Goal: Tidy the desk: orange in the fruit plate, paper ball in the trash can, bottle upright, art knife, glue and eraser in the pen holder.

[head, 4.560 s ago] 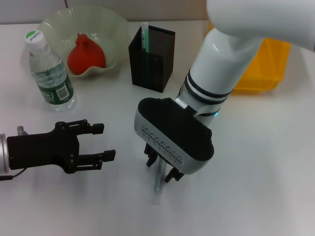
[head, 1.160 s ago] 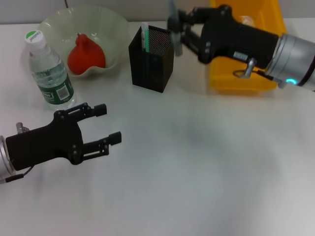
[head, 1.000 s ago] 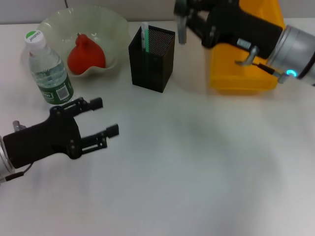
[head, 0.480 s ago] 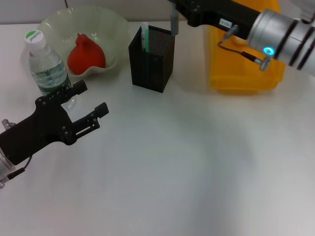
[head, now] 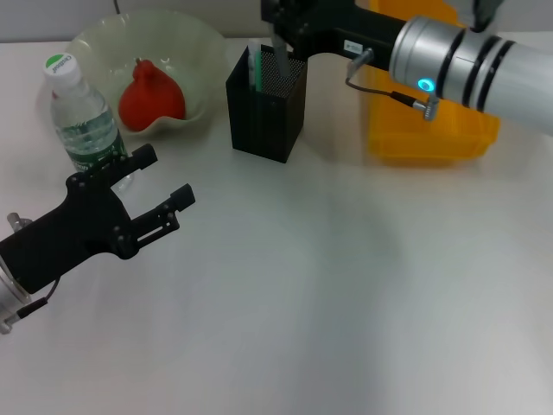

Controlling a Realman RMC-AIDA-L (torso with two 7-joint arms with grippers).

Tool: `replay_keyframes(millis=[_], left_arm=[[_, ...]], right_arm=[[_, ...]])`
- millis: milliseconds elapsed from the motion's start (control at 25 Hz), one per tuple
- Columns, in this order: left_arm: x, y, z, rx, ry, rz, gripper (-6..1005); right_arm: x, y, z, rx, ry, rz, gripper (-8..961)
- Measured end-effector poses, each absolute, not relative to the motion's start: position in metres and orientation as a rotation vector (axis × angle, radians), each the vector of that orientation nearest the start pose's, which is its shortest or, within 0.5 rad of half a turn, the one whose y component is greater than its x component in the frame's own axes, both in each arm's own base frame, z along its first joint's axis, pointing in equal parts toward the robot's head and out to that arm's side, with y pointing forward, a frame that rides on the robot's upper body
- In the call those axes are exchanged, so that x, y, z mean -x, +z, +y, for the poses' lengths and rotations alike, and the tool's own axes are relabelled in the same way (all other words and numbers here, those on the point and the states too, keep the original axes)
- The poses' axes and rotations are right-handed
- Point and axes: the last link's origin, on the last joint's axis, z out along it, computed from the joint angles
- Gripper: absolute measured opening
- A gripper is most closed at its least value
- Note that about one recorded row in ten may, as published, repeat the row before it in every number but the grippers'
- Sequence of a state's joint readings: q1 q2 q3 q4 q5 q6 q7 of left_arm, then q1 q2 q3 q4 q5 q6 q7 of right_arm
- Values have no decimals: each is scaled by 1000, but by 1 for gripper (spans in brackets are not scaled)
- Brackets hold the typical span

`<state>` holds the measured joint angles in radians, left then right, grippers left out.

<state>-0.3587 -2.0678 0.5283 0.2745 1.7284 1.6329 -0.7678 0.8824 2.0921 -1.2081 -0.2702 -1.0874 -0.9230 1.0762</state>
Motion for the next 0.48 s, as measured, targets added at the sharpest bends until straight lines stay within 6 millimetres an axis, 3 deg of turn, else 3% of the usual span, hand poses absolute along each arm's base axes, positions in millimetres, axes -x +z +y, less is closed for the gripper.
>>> replay_keyframes(millis=[480], left_arm=[[304,-17,264,2332,-1038,-429,785]], right_arm=[[-143,-68,443,2396,802,500,268]])
